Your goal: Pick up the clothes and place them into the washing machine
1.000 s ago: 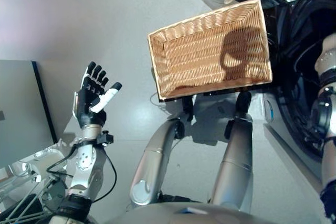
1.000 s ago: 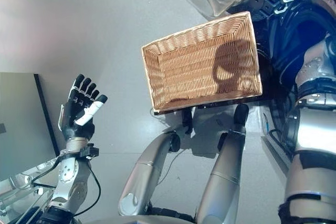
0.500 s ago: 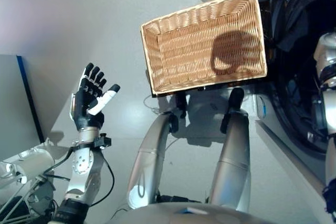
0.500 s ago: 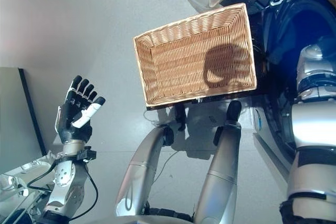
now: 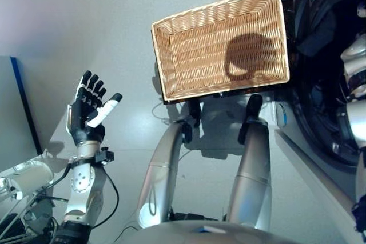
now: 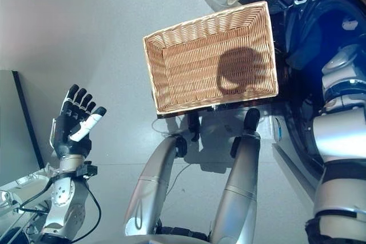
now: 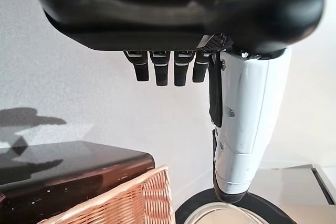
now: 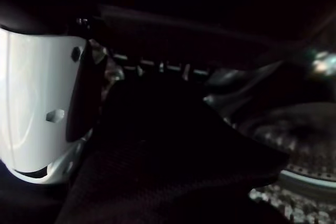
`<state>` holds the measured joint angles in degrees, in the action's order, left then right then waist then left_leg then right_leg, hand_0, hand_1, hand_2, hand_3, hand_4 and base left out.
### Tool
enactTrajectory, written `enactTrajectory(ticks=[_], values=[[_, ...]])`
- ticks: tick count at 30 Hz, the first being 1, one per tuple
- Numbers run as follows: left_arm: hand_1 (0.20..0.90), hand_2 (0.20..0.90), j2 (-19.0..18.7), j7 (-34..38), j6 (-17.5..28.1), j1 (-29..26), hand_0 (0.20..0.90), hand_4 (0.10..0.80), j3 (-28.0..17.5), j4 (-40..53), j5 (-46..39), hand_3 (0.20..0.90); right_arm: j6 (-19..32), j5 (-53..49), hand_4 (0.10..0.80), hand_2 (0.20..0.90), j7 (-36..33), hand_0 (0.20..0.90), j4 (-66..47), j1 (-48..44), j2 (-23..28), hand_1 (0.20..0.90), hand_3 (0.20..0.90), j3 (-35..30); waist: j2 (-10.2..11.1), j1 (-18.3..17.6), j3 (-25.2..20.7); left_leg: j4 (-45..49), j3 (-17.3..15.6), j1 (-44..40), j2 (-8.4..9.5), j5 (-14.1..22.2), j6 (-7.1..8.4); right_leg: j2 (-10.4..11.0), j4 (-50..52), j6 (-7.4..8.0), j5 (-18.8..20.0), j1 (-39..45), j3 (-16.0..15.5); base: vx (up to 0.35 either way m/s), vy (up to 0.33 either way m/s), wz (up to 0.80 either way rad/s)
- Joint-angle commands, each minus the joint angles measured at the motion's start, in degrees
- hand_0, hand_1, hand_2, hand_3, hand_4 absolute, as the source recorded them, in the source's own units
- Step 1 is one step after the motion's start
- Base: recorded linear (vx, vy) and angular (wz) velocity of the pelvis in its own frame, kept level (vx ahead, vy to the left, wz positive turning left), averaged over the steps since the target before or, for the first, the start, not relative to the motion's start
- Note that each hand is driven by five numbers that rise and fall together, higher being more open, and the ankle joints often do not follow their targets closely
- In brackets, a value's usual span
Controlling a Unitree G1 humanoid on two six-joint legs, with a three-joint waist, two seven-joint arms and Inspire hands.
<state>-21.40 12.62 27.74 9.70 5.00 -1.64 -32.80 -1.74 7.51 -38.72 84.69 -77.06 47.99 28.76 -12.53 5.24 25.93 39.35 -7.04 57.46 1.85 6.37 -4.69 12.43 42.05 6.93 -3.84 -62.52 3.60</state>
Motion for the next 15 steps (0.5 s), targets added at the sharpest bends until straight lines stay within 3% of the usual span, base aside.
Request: enactTrajectory(ticks=[1, 15], values=[[0.9, 0.9, -2.8, 2.35, 4.01, 0.98, 0.9, 0.8, -4.94, 1.38, 0.84, 0.9, 2.91, 2.96, 0.8, 0.9, -1.3, 0.9, -4.65, -1.0, 1.6, 0.9, 0.9, 4.62, 1.62, 3.13, -6.1, -3.1, 4.59, -0.11, -1.22, -1.39, 6.47, -2.68, 4.49, -5.55, -6.82, 2.76, -5.22, 0.0, 0.0, 0.0], [0.9, 0.9, -1.84, 3.39, 5.3, -0.72, 0.9, 0.8, -6.9, -0.99, 0.25, 0.9, 6.99, 0.72, 0.8, 0.9, -0.79, 0.9, -16.38, 12.6, -11.61, 0.9, 0.9, -4.38, 3.51, 2.76, -4.43, -2.5, 5.36, -0.71, -1.16, -1.57, 6.17, -2.81, 4.3, -5.57, -6.84, 4.86, -6.84, -0.004, -0.003, -0.01]])
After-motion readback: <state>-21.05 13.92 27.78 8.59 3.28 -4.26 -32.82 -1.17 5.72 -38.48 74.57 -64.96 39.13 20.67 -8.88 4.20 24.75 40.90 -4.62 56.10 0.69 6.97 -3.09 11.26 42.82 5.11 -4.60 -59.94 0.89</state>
